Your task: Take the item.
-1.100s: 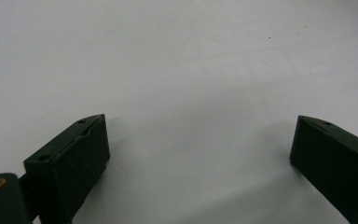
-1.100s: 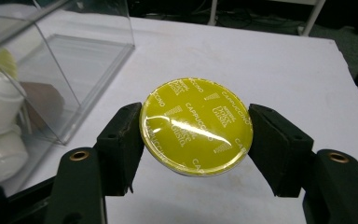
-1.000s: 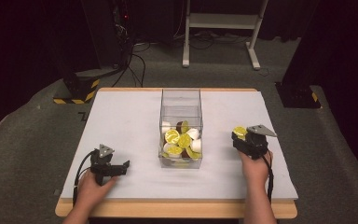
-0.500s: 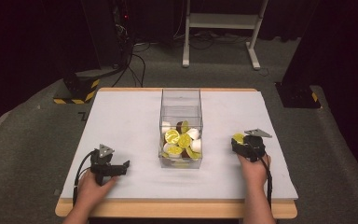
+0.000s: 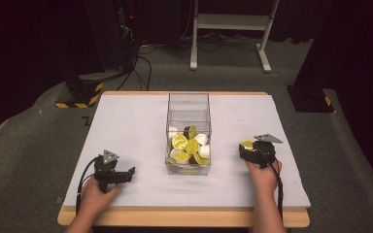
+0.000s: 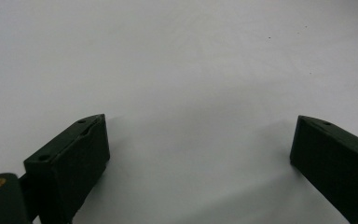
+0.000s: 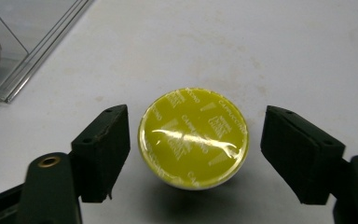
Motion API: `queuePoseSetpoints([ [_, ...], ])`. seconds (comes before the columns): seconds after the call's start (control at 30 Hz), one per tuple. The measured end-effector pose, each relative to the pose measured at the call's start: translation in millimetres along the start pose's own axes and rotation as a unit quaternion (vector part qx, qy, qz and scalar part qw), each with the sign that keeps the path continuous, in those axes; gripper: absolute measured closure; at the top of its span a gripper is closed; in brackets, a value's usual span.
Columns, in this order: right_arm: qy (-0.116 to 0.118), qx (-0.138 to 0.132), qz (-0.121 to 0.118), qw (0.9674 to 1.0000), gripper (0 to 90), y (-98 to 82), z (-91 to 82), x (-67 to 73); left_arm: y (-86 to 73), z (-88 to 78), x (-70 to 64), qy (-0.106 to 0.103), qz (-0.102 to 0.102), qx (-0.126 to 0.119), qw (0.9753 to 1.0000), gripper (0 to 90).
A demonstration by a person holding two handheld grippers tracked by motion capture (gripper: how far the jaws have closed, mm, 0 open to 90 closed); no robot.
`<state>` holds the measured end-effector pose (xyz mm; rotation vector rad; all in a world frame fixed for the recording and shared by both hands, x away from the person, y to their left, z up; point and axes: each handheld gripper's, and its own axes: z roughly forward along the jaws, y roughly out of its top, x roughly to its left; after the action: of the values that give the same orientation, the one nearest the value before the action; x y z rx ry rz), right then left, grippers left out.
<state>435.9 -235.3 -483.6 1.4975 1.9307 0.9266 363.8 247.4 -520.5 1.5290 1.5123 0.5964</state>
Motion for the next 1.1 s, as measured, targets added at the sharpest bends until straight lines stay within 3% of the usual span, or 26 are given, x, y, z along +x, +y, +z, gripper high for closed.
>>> queuePoseSetpoints([
  [0.27,0.001,-0.015,-0.008,0.9999,19.7,5.2,-7.0,5.3,0.1,0.2,0.0,0.000,0.000,-0.001,1.0000,5.0],
  [0.63,0.019,-0.045,-0.031,0.9983,20.3,15.8,-25.8,27.2,0.0,0.1,0.0,0.000,0.000,0.000,1.0000,5.0],
  [0.9,0.036,-0.042,-0.055,0.9969,22.0,14.7,-31.4,47.1,0.0,0.1,-0.1,0.000,-0.001,0.000,1.0000,4.9],
  [1.0,0.054,-0.031,-0.057,0.9964,24.2,8.8,-30.1,52.5,0.0,0.0,0.0,0.000,0.000,0.000,1.0000,4.9],
  [1.1,0.057,-0.016,-0.061,0.9964,24.3,0.3,-25.6,57.0,0.0,0.2,0.0,0.000,0.000,-0.002,1.0000,5.0],
])
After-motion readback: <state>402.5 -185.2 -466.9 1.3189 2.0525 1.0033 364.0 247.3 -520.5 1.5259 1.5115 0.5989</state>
